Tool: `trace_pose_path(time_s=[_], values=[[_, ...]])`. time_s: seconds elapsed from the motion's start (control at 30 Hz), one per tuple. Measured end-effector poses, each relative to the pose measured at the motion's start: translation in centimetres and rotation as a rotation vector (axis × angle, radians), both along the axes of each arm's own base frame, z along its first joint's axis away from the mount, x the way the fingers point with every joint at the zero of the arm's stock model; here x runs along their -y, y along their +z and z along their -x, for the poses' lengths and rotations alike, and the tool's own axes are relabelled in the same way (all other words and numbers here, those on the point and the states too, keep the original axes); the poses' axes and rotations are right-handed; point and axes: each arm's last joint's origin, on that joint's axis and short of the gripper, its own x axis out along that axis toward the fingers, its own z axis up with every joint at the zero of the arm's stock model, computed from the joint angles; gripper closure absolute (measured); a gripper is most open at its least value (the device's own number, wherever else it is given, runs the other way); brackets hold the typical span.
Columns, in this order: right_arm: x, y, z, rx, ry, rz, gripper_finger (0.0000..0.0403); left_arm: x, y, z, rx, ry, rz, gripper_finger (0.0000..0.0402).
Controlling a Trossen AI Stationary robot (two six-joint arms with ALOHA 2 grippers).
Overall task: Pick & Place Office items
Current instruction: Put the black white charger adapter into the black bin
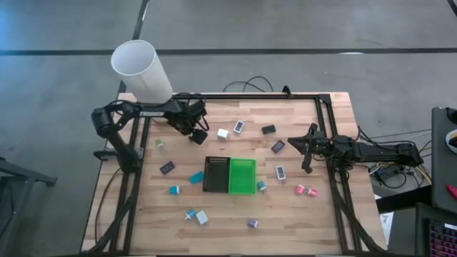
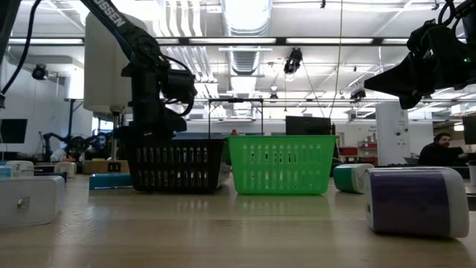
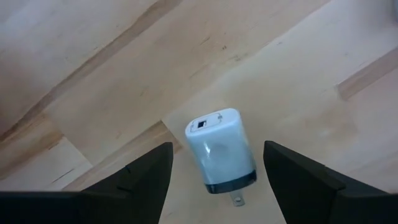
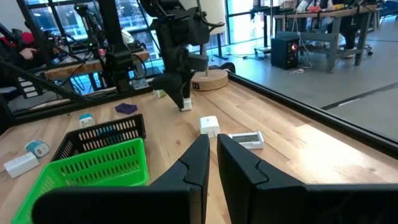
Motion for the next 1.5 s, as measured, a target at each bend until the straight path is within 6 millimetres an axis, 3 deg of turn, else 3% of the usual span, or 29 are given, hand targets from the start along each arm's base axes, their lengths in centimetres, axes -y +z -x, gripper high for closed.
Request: trace_pose_path(time_s=[0.43, 0.67, 0.9, 1.27, 1.5], values=[[0.0, 0.0, 0.0, 0.0, 0.0, 0.0, 0.0369, 0.0, -0.7, -0.1, -0.002, 0.0, 0.001, 0.0161], [0.0, 0.0, 0.0, 0.0, 0.0, 0.0, 0.0369, 0.0, -0.7, -0.1, -0.002, 0.0, 0.001, 0.0202], [0.0, 0.0, 0.0, 0.0, 0.0, 0.0, 0.0369, 0.0, -0.7, -0.1, 0.0, -0.012, 0.0, 0.027], [0.0, 0.0, 0.0, 0.0, 0.0, 0.0, 0.0369, 0.0, -0.3, -0.1, 0.012, -0.066, -0.001, 0.027], [0.0, 0.0, 0.0, 0.0, 0.0, 0.001, 0.0369, -0.3, 1.5, -0.6, 0.071, -0.092, -0.043, 0.027]])
